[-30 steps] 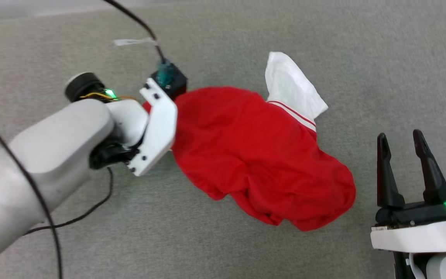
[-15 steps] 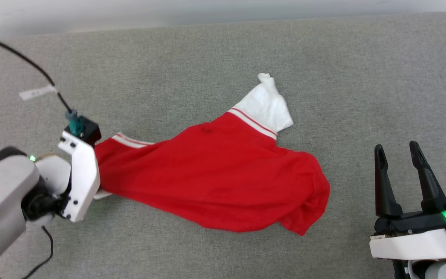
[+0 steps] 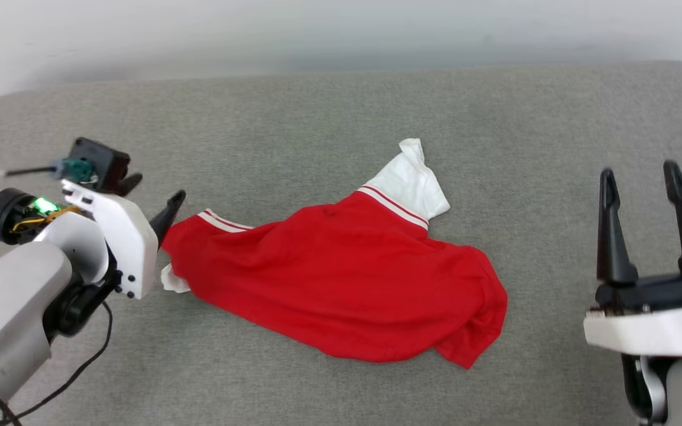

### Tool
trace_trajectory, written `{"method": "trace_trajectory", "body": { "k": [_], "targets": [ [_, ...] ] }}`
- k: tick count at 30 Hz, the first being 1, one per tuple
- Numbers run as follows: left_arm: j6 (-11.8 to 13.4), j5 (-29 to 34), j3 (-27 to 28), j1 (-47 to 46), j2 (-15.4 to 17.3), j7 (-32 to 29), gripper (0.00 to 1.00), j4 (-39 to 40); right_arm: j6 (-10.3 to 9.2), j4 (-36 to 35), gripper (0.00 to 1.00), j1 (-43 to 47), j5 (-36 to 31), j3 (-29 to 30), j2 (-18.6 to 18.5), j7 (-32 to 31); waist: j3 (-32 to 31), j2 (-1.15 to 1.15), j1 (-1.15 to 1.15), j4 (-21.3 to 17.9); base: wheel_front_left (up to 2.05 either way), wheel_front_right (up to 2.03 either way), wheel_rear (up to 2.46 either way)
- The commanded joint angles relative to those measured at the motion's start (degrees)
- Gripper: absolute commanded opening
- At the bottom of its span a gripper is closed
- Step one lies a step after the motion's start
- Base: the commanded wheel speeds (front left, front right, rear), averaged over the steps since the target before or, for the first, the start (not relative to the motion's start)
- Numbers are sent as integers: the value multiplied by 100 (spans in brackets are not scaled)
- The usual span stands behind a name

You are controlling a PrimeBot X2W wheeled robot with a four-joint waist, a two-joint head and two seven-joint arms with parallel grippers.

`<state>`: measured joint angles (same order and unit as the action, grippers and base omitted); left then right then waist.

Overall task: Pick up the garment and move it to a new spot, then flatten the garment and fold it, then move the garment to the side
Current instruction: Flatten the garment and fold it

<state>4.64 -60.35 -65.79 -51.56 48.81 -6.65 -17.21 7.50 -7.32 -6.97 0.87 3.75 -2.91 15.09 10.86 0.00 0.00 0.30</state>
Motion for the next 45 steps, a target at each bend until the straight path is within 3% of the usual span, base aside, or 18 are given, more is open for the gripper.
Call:
{"method": "trace_trajectory", "body": {
  "k": [1, 6, 9, 15, 20, 27, 32, 37, 40, 45],
  "targets": [
    [135, 45, 75, 156, 30, 249, 100, 101, -2, -11, 100, -190, -119, 1, 6, 11, -74, 0, 0, 80, 0, 0, 0],
    [904, 160, 459, 618, 45, 1503, 100, 658, -2, 149, 100, -914, -343, -210, -252, 11, -126, 0, 0, 199, 0, 0, 0],
    [1433, 292, 684, 984, 3, 2038, 100, 980, -3, 275, 100, -1473, -315, -470, -611, 11, -104, 0, 0, 263, 0, 0, 0],
    [2389, 1279, 1891, 1964, -483, 2183, 100, 1822, -3, 1117, 100, -2502, -33, -1209, -1243, 8, 27, 0, 0, 375, 0, 0, 0],
    [2761, 2391, 3286, 3137, -1146, 2184, 100, 2373, -2, 2124, 100, -3426, 572, -2203, -1665, -874, 157, 0, 0, 439, 0, 0, 0],
    [2487, 3578, 4712, 4534, -2242, 2185, 100, 2928, -3, 2941, 100, -4550, 2122, -4041, -2350, -2855, 485, 0, 0, 579, 0, 0, 0],
    [1992, 4113, 5289, 4944, -3043, 2186, 100, 3020, -3, 3150, 100, -5224, 3567, -5146, -2714, -4472, 791, 0, 0, 761, 0, 0, 0],
    [1473, 4601, 5663, 4945, -3693, 2186, 100, 2980, -3, 3355, 100, -5796, 4350, -5943, -2956, -5744, 1104, 0, 0, 999, 0, 0, 0],
    [1184, 4911, 5709, 4815, -4010, 2186, 100, 2951, -3, 3530, 100, -6077, 4587, -6282, -2983, -6240, 1281, 0, 0, 1142, 0, 0, 0],
    [776, 5213, 5836, 4630, -4421, 2186, 100, 2840, -2, 3998, 100, -6148, 4747, -6832, -2886, -6427, 1521, 0, 0, 1357, 0, 0, 0]
  ]
}}
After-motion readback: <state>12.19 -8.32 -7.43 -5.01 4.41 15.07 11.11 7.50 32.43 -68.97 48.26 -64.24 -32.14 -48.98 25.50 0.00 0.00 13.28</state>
